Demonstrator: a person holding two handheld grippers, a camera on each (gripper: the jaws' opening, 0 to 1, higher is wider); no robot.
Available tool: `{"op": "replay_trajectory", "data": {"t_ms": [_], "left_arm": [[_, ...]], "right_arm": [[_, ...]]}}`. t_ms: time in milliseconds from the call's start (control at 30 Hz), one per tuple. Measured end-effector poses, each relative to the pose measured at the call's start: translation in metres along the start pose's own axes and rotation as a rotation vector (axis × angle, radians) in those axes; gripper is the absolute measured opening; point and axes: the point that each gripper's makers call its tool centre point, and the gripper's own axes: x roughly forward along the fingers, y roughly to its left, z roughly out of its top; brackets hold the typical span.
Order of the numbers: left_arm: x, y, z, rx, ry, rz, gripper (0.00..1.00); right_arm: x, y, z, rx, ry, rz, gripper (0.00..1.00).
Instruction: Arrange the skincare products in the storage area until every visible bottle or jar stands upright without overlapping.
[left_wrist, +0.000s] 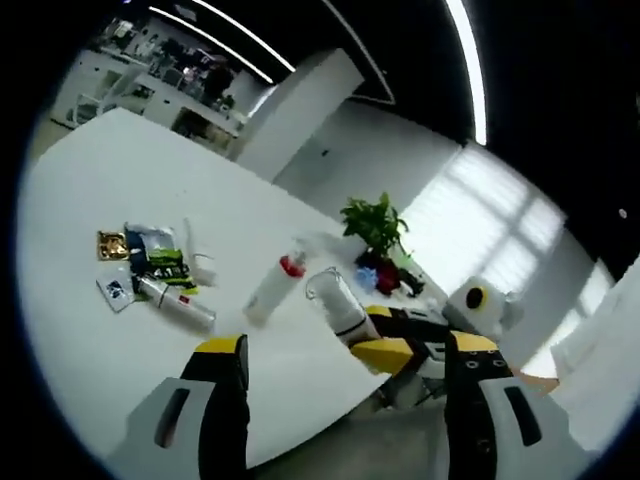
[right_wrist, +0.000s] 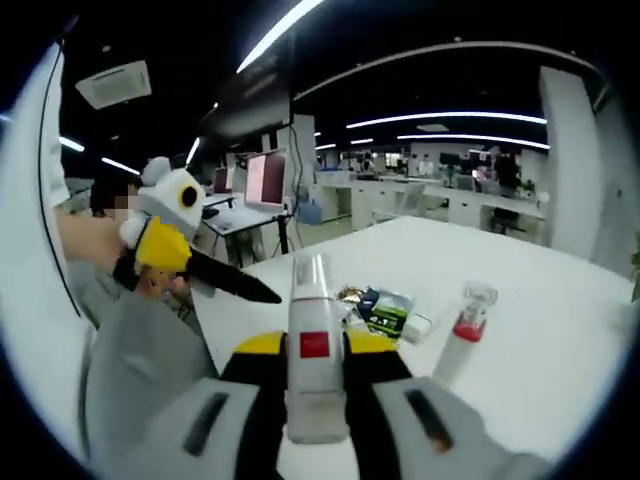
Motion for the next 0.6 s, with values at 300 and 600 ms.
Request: {"op": "replay_trajectory", "data": {"t_ms": [300,600], "left_arm": [[0.006,-0.006,0.002,-0.108,-0.051,-0.041,0.65],[0.011,0.004,0.012,-0.137,-0.144,0.035,0.41]], "right_arm": [[0.005,0.015,0.014,0.008,-0.036,0.014,0.2],[0.013,0.023,0.02,-0.014,-0.043,-0.013,0.21]]}}
